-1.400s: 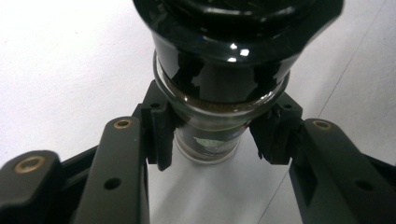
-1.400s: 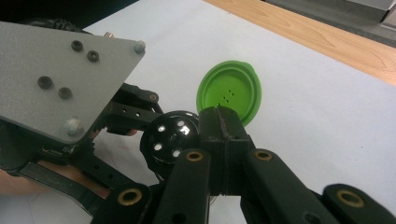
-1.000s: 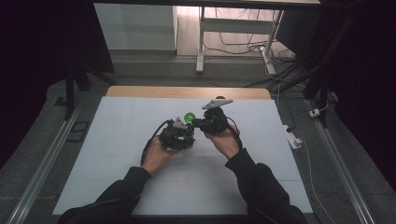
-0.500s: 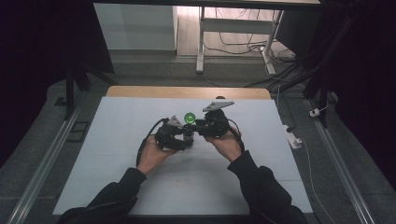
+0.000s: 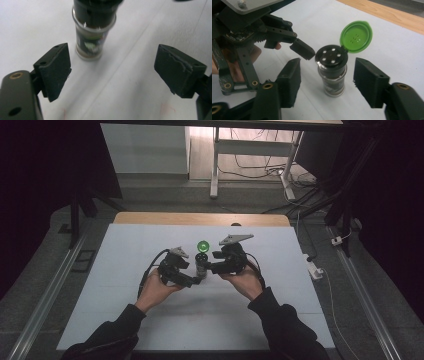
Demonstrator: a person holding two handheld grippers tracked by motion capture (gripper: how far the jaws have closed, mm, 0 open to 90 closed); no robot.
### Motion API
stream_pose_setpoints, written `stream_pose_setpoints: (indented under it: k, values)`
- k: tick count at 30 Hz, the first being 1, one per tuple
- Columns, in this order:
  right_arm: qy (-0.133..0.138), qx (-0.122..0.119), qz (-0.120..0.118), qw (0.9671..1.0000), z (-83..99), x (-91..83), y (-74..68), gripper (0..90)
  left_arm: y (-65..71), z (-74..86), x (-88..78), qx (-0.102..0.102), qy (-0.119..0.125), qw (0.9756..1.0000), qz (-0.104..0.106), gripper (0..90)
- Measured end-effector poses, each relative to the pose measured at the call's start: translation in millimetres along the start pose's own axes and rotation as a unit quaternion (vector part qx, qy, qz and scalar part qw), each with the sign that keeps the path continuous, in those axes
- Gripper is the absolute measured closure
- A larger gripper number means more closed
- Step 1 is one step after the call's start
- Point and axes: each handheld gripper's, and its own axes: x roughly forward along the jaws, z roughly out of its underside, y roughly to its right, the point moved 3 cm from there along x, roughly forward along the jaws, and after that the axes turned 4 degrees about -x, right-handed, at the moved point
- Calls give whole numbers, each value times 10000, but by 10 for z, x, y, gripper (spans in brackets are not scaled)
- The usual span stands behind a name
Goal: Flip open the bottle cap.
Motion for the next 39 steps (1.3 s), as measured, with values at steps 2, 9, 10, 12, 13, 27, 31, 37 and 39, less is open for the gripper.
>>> stream_pose_setpoints:
  k: [2,9,10,12,13,27,31,37,39]
  values:
    - [-55,17,-43,10000,35,-13,-17,313,4,29,-38,-42,-37,10000,40,136]
    - [-103,38,-169,9998,122,-98,-83,187,50,137,-246,-63,8,9999,108,96]
    - [-128,-4,-167,9998,140,-112,-95,173,48,162,-282,-33,1,9999,125,88]
    - [-137,-47,-153,9998,180,-152,-125,150,50,211,-349,-73,37,9999,128,79]
    - [-133,-59,-154,9998,201,-177,-136,140,49,236,-382,-101,50,9998,145,78]
    - [-142,69,-122,9998,526,-574,-156,15,98,627,-833,-250,505,9984,90,21]
    - [-77,173,-111,9998,636,-701,-145,9,104,743,-959,-316,633,9975,66,17]
    - [-74,230,22,9997,827,-869,-133,0,132,947,-1126,-382,754,9964,-71,24]
    - [-84,258,73,9996,888,-925,-126,0,135,1016,-1189,-414,792,9959,-126,20]
